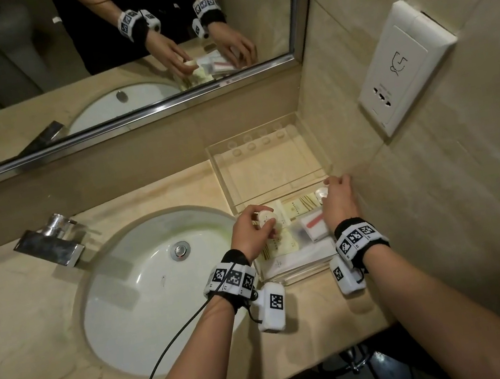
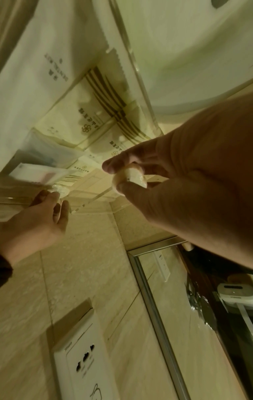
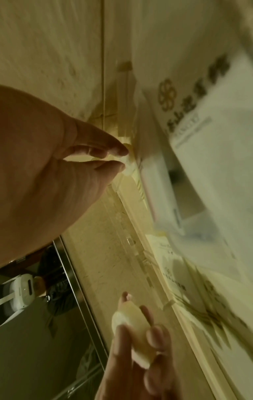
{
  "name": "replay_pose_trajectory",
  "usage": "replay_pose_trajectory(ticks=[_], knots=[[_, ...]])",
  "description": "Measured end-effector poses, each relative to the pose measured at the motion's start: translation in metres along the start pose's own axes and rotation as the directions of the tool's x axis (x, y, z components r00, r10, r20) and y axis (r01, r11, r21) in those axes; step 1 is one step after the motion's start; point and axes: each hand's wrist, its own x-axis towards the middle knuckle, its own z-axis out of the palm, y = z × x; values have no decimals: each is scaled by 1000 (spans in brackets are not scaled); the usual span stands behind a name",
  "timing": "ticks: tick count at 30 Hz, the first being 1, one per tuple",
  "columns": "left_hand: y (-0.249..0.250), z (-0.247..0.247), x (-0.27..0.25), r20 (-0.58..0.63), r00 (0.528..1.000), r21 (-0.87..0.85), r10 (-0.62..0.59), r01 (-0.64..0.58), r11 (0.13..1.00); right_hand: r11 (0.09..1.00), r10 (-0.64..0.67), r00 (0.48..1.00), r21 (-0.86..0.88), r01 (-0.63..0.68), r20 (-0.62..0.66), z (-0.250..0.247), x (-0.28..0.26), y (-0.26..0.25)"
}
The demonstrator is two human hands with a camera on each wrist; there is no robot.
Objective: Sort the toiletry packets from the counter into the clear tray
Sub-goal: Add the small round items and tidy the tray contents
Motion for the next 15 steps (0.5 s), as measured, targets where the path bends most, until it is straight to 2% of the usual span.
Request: replay_pose_trajectory(ticks=[12, 15], knots=[[0, -2, 6, -64, 997, -130, -50, 42, 991, 1000, -27, 998, -14, 28, 57, 1, 5, 1], [3, -3, 10, -54, 995, -207, -86, 73, 976, 996, -41, 999, 87, 38, 28, -7, 4, -6]])
